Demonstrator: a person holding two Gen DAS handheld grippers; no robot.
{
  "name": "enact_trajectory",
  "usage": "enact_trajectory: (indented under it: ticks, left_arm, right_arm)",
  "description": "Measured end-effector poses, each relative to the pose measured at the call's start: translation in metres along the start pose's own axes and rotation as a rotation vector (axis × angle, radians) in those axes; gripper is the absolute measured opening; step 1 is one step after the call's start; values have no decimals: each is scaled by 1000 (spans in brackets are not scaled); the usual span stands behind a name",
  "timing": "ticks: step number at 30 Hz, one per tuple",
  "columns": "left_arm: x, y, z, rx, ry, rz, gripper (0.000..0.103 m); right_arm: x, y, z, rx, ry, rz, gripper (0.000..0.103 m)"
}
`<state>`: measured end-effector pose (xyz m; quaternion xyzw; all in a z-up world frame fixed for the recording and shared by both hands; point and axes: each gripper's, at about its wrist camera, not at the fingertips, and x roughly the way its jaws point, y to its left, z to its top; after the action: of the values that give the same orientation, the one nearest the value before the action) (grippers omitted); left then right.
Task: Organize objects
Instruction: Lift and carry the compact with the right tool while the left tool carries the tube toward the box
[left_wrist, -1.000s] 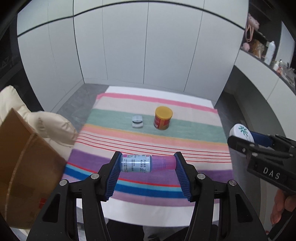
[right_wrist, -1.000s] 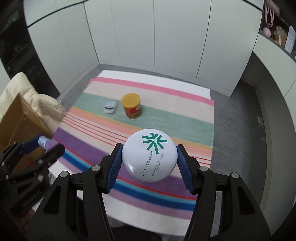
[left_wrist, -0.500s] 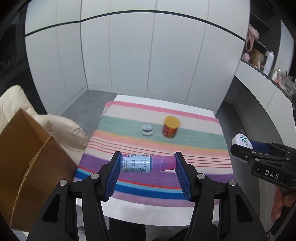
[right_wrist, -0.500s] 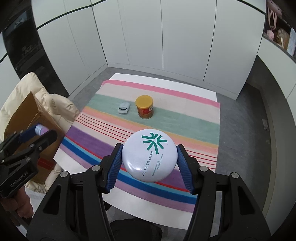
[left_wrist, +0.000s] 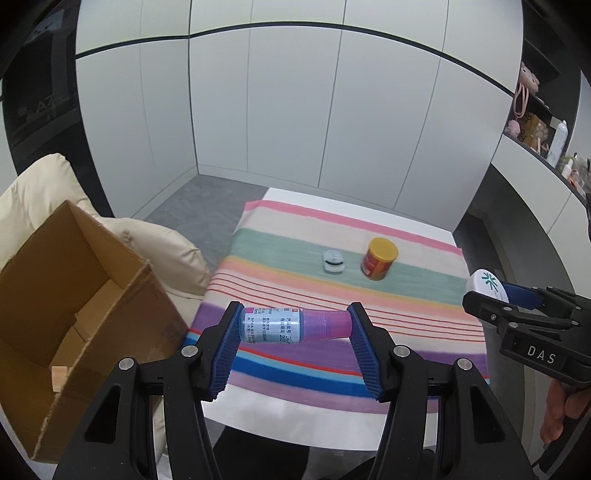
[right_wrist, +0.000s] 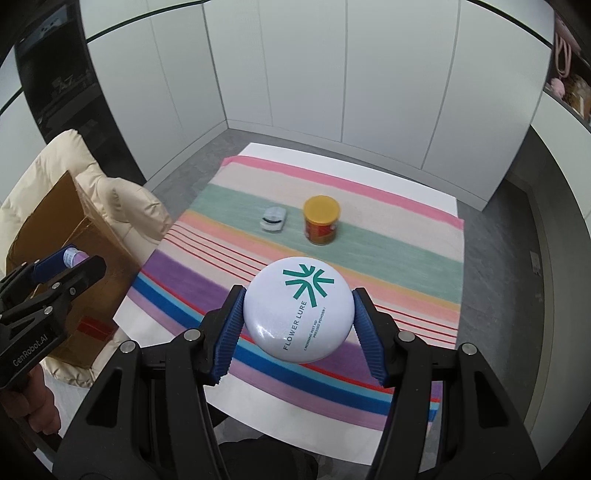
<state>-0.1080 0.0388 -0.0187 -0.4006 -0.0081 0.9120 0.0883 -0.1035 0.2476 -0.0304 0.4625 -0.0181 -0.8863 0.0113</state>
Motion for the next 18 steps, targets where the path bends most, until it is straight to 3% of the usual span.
enact_trajectory:
  ticks: [18]
  left_arm:
    - [-19, 52, -1, -70, -22, 56, 58]
  right_arm:
    - [6, 52, 10, -64, -34, 33, 60]
